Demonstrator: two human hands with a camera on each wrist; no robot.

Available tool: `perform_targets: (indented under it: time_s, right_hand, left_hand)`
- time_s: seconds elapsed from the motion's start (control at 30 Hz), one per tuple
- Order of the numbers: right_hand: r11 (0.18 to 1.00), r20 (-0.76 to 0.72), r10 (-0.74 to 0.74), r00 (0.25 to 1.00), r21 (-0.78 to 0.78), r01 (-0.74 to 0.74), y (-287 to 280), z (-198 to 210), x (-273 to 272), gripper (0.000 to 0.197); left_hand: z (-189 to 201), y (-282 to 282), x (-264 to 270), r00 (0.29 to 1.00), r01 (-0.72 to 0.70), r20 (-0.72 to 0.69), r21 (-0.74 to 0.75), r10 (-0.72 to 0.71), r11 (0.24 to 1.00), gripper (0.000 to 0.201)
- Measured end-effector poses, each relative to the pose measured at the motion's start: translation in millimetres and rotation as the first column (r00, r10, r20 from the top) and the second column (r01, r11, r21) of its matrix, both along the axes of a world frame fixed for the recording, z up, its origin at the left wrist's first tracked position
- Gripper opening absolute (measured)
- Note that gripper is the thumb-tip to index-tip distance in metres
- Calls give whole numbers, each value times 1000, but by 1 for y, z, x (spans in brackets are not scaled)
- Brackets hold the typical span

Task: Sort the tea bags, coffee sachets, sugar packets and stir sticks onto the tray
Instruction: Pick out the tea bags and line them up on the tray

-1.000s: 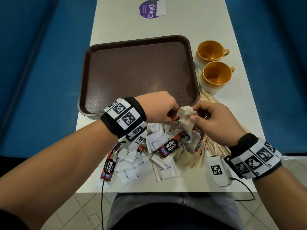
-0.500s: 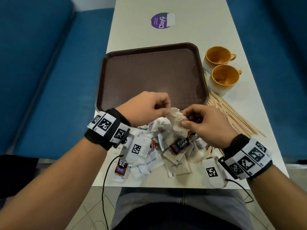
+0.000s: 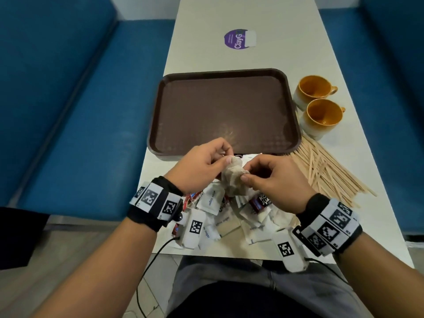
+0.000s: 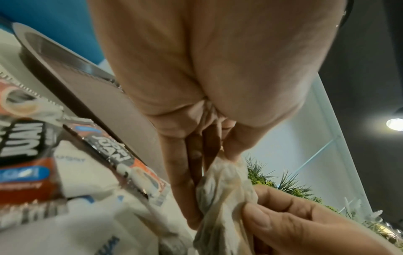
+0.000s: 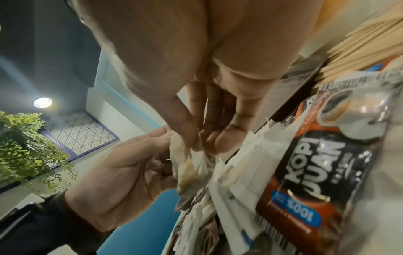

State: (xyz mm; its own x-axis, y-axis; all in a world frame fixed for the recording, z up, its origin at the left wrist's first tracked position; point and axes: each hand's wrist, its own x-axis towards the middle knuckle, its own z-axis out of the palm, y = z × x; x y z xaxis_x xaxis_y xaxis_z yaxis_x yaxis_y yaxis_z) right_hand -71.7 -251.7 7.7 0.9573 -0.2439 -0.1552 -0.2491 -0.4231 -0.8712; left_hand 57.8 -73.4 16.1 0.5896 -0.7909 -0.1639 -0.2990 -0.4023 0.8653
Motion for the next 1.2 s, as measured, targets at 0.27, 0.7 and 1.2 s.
perform_targets:
  time_s: [0.27, 0.7, 1.2]
  right_hand:
    - [989, -36, -44, 998, 140, 49, -5, -2, 8, 29]
    - [981, 21, -25, 999, 193, 20, 5, 8, 7, 3]
    - [939, -77, 136, 988, -308, -154, 7, 16, 54, 7]
  left_hand:
    - [1, -5, -5, 996, -83, -21, -71, 81, 994, 6]
    - [-6, 15, -20, 970, -149, -205, -83, 129, 985, 32]
    - [-25, 111, -12, 863, -491, 140, 6, 485, 871, 14]
